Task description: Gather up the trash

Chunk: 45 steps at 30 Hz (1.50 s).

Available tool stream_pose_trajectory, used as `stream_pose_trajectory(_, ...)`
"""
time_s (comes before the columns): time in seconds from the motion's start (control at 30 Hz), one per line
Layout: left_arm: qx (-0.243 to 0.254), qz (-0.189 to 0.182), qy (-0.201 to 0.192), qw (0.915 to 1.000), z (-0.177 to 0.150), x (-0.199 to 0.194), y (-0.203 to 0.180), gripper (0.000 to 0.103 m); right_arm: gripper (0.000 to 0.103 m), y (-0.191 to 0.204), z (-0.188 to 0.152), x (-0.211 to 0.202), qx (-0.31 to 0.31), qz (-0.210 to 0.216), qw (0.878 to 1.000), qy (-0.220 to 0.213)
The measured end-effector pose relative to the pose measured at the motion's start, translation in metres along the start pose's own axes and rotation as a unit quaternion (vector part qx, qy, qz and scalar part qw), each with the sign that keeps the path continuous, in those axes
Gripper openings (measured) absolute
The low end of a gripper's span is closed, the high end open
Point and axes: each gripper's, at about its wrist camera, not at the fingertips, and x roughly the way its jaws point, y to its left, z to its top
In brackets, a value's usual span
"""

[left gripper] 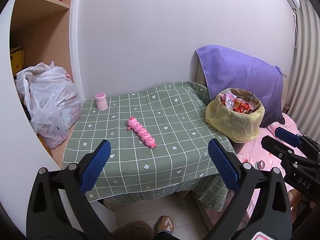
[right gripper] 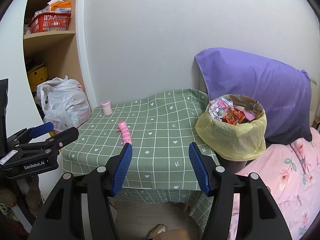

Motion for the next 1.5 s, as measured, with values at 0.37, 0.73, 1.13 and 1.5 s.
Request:
stream_pose_trajectory(0.37,0.007,0.002,0.001,1.0,-0.0011,-0.0034,-0.0047,0.093,0.056,-0.0051,-0.005,0.0009,0.008,-0.002,1.0,0.001)
stream_pose_trajectory(0.73,0.005,0.006,0.004,1.0,-0.0007,-0.0012,-0.0004,0.093,0.056,-0.006,-0.0018,0.003,0.01,0.0,1.0,-0.004)
stream_pose_trajectory(1.13,0.006,0.007,0.002,1.0,-0.0017,-0.0004,0.0021,0.093,0.056,-0.0059,-0.0018,0.0042,0.012,0.003,1.0,-0.003)
stream_pose_trajectory(1.5,0.007,0.006,0.003,1.0,-0.0036,-0.002,0.0014,0.093,0.056,-0.0039,-0.0018,0.004,0.014,0.002,1.0,-0.002)
